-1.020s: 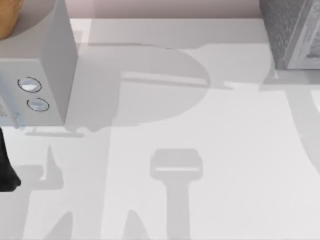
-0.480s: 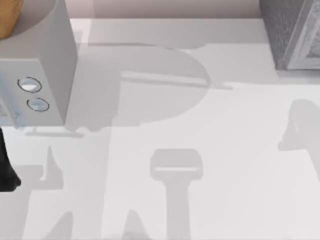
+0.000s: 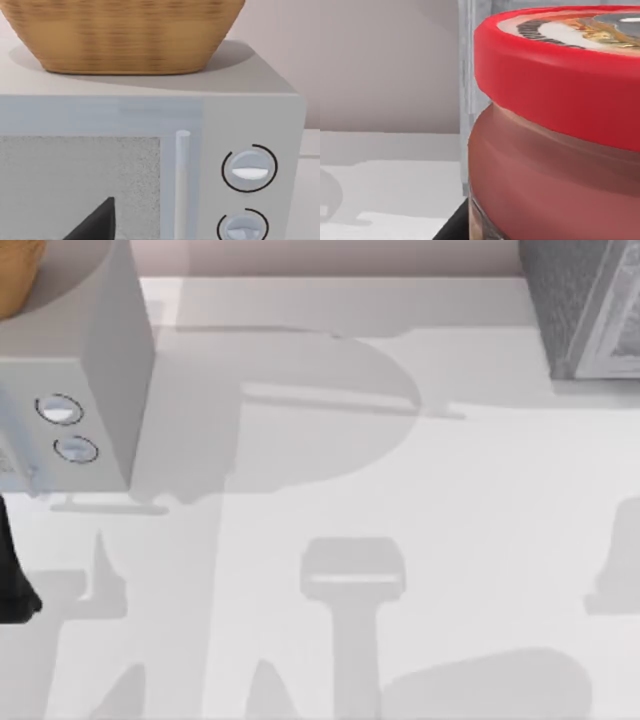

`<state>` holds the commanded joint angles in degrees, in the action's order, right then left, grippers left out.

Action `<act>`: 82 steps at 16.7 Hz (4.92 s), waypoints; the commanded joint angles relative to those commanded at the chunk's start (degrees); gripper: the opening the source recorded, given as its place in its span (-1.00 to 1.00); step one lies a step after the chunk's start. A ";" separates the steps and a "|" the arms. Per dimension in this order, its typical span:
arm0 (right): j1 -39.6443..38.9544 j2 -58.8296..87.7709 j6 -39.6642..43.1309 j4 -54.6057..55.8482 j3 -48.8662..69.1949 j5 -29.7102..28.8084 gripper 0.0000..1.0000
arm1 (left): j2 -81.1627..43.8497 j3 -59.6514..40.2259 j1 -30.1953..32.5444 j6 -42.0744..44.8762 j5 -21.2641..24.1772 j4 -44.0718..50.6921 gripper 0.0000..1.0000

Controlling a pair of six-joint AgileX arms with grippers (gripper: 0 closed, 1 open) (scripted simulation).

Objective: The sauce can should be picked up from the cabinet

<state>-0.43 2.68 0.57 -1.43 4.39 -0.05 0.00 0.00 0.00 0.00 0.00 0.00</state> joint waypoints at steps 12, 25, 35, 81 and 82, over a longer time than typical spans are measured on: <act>0.84 0.27 -0.78 3.39 -3.30 1.30 -1.00 | 0.00 0.00 0.00 0.00 0.00 0.00 1.00; 6.06 35.91 -1.07 27.12 8.59 18.95 -1.00 | 0.00 0.00 0.00 0.00 0.00 0.00 1.00; 10.60 63.99 -1.24 46.12 18.21 32.57 -1.00 | 0.00 0.00 0.00 0.00 0.00 0.00 1.00; 10.90 130.30 -1.59 84.45 46.35 52.72 -0.25 | 0.00 0.00 0.00 0.00 0.00 0.00 1.00; 10.90 130.30 -1.59 84.45 46.35 52.72 -0.10 | 0.00 0.00 0.00 0.00 0.00 0.00 1.00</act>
<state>10.47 132.98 -1.02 83.02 50.74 52.68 0.00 0.00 0.00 0.00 0.00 0.00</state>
